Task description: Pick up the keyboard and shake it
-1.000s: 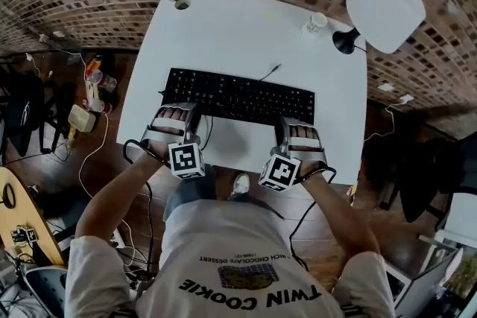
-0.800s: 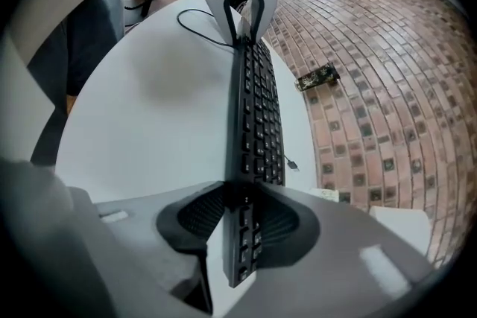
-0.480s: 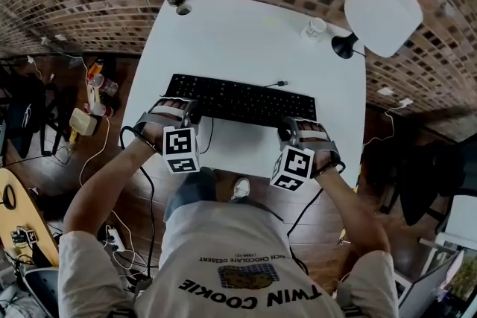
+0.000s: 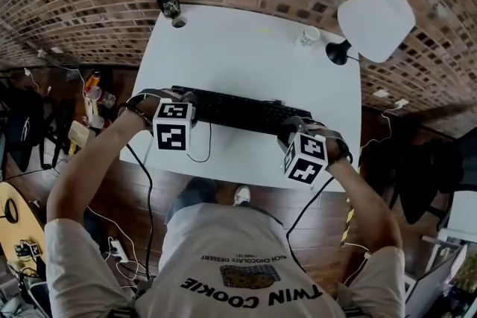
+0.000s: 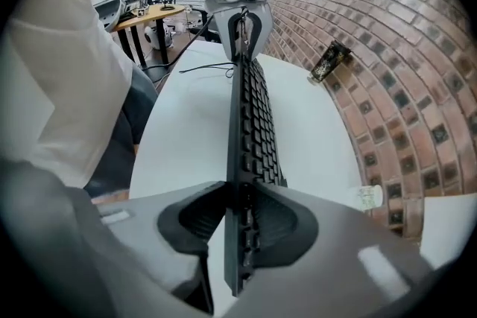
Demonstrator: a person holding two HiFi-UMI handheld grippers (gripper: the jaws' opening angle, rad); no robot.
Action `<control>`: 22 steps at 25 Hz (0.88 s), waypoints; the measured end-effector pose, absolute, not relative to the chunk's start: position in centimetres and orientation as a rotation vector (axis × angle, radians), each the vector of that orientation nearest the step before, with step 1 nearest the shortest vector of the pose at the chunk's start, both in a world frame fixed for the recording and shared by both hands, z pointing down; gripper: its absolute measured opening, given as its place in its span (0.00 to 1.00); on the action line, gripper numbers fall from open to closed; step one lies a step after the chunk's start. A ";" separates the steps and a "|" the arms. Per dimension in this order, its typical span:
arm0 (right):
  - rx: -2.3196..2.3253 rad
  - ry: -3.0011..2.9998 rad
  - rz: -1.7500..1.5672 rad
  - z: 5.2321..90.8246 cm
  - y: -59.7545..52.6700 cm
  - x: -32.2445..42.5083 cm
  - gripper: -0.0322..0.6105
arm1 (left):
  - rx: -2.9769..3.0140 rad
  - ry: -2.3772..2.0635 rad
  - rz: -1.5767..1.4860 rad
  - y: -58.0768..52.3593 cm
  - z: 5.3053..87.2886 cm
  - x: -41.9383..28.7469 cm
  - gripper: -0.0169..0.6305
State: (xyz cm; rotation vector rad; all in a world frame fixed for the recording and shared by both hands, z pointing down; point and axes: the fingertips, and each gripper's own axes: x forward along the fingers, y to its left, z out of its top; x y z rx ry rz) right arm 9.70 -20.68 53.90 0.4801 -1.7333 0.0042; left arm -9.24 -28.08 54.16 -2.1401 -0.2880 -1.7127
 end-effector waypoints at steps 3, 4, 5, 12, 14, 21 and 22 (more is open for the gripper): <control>0.436 -1.745 0.059 53.3 -20.8 9.7 0.22 | -2.184 -0.410 -1.749 -28.1 53.4 -9.2 0.22; 0.418 -1.750 0.074 53.1 -20.9 9.6 0.22 | -2.202 -0.451 -1.765 -28.1 53.2 -9.3 0.22; 0.402 -1.753 0.087 52.9 -21.0 9.5 0.22 | -2.214 -0.486 -1.779 -28.1 53.0 -9.5 0.22; 0.350 -1.806 0.267 52.0 -21.0 9.1 0.22 | -2.188 -0.652 -1.782 -29.1 51.8 -9.7 0.21; 0.321 -1.844 0.379 51.5 -20.9 9.0 0.22 | -2.223 -0.732 -1.812 -29.3 51.5 -9.9 0.21; 0.252 -1.854 0.647 50.4 -22.8 10.0 0.22 | -2.247 -0.901 -1.858 -31.9 50.2 -9.1 0.20; 0.250 -1.861 0.673 50.2 -23.2 10.1 0.22 | -2.246 -0.910 -1.860 -32.3 50.1 -8.9 0.20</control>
